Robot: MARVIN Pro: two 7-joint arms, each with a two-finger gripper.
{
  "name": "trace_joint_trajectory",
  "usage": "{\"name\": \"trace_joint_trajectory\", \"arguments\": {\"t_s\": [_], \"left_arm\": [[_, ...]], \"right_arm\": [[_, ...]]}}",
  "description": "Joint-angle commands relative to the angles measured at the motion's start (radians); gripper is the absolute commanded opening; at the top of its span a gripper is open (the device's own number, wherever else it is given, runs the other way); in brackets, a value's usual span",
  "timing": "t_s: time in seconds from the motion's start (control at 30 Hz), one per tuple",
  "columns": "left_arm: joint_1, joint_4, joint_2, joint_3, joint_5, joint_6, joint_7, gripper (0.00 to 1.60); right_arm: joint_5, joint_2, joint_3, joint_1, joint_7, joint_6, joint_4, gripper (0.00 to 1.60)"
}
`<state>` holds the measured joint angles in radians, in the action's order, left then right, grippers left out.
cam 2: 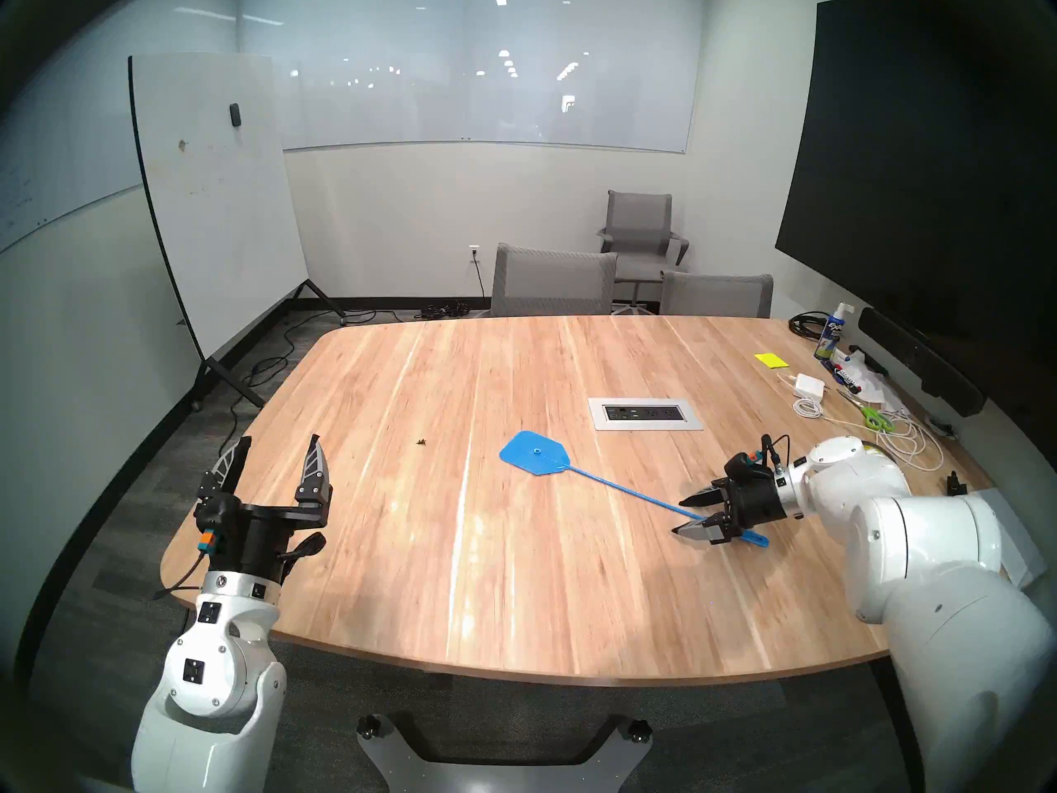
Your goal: Swat a bug on table
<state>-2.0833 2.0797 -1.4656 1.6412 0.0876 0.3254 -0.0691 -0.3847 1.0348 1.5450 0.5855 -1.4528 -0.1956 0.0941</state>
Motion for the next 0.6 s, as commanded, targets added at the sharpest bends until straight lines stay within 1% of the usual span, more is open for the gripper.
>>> {"name": "trace_joint_trajectory", "arguments": {"t_s": [0.0, 0.17, 0.57], "left_arm": [[0.001, 0.023, 0.0, -0.001, -0.001, 0.005, 0.001, 1.6], [0.001, 0.022, 0.0, -0.001, -0.001, 0.005, 0.001, 1.6], [0.001, 0.023, 0.0, -0.001, -0.001, 0.005, 0.001, 1.6]], "right_arm": [[-0.009, -0.014, -0.007, -0.02, 0.012, 0.011, 0.009, 1.6], [-0.007, -0.013, -0.004, -0.021, -0.006, -0.014, 0.016, 1.6], [-0.012, -0.015, 0.001, -0.023, -0.014, -0.032, 0.009, 1.6]]}}
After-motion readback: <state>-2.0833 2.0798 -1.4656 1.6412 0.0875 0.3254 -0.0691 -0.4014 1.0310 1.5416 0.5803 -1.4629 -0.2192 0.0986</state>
